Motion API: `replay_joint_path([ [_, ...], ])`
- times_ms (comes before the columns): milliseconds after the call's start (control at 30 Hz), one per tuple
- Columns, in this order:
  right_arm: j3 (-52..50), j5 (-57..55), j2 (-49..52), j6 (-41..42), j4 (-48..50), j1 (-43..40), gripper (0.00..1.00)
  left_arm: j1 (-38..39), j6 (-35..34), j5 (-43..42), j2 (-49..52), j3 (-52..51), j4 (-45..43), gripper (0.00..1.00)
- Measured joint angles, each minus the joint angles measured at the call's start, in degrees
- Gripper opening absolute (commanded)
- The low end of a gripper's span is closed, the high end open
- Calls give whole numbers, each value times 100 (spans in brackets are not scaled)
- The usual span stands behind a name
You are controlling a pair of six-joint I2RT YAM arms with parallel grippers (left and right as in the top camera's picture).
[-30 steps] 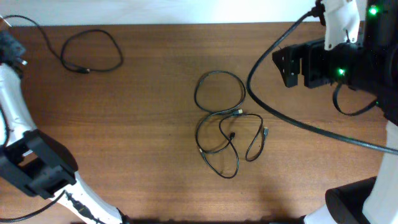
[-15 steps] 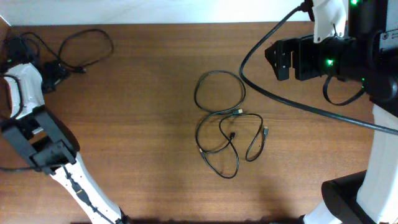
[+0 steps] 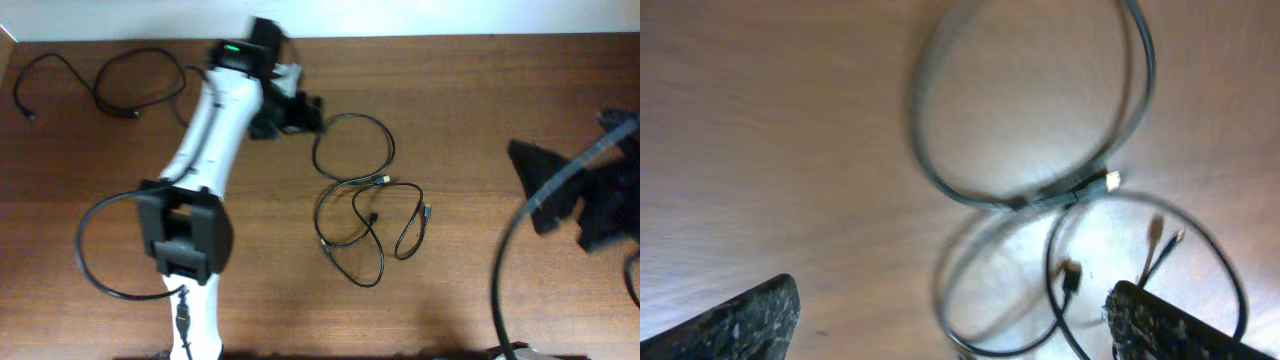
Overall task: Untangle cables
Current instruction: 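Reach the left gripper back to the remaining cables in the center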
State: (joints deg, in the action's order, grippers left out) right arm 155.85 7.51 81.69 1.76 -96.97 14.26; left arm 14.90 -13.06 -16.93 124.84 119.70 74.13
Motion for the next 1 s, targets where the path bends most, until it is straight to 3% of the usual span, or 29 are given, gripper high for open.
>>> replay_joint_path([
  [67, 0, -125, -382, 0, 0, 0, 99, 824, 90, 39, 0, -101, 188, 99],
  [233, 0, -389, -1187, 0, 2, 0, 99, 1740, 205, -413, 0, -105, 1038, 99],
  [433, -636, -498, -2107, -11, 0, 0, 99, 2588, -330, -339, 0, -107, 1344, 99],
  [667, -1434, -861, -2439, -22, 0, 0, 99, 3480, -533, 1233, 0, -125, 1390, 99],
  [800, -1434, -883, -2444, -26, 0, 0, 99, 3853, -1541, 1556, 0, -518, 973, 99],
  [900, -1434, -883, -2444, -22, 0, 0, 99, 3991, -3130, 1832, 0, -883, 872, 99],
  [1000, -1434, -883, -2444, -22, 0, 0, 99, 4157, -4592, 1996, 9, -1220, 59, 99],
])
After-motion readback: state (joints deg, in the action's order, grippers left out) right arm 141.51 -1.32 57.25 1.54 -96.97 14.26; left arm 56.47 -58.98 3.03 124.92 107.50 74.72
